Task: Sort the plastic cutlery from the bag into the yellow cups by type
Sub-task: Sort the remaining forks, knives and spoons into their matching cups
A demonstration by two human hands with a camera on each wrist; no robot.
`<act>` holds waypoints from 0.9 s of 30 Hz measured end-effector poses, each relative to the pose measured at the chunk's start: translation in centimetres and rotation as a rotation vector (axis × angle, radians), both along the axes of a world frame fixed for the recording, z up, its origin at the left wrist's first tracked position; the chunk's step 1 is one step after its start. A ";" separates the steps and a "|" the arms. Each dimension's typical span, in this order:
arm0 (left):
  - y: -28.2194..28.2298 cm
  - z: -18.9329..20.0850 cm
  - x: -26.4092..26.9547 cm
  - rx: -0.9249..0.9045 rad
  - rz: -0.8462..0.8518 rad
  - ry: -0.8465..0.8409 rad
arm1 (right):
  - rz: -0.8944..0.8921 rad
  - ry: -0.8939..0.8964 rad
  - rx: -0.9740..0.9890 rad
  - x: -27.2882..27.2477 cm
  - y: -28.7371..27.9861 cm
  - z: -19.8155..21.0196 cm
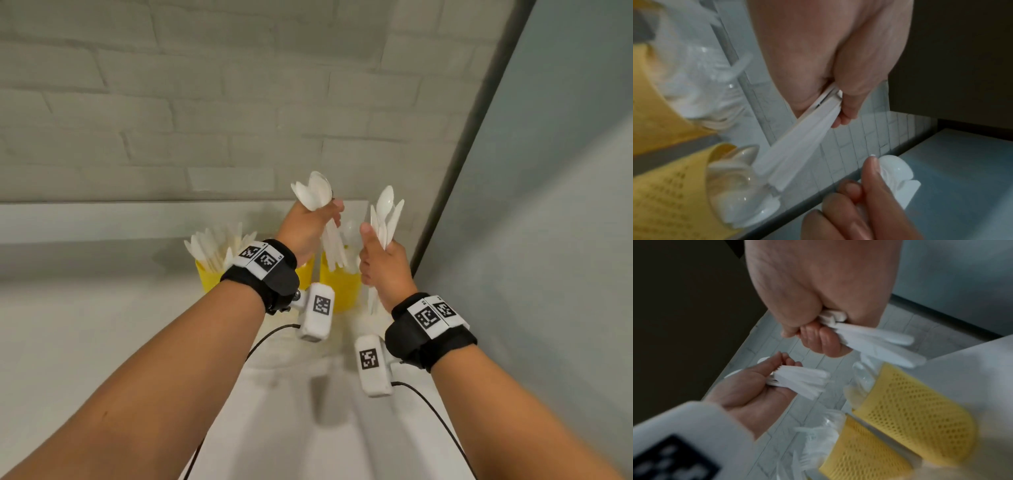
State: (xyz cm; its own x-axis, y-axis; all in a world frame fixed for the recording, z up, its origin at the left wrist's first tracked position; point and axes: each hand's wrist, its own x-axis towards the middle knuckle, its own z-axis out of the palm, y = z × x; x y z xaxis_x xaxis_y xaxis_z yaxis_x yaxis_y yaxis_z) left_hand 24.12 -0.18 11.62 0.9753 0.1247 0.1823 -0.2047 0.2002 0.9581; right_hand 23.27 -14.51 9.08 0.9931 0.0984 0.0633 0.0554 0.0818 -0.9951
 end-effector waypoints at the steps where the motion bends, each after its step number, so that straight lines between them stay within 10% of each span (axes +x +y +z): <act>1: -0.8 -0.1 0.8 0.017 0.019 -0.004 | -0.011 0.017 0.027 0.1 -0.7 0.0; 27: -3.7 -5.1 5.2 0.675 0.184 0.181 | 0.119 -0.019 0.039 4.7 -2.9 -2.2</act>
State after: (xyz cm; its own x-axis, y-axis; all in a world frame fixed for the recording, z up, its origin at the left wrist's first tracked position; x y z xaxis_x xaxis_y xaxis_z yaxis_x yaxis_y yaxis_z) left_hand 29.32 -3.87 6.56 0.9716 0.2067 0.1148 -0.0044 -0.4697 0.8828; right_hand 28.02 -17.38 6.89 0.9731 0.2127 0.0884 0.0622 0.1271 -0.9899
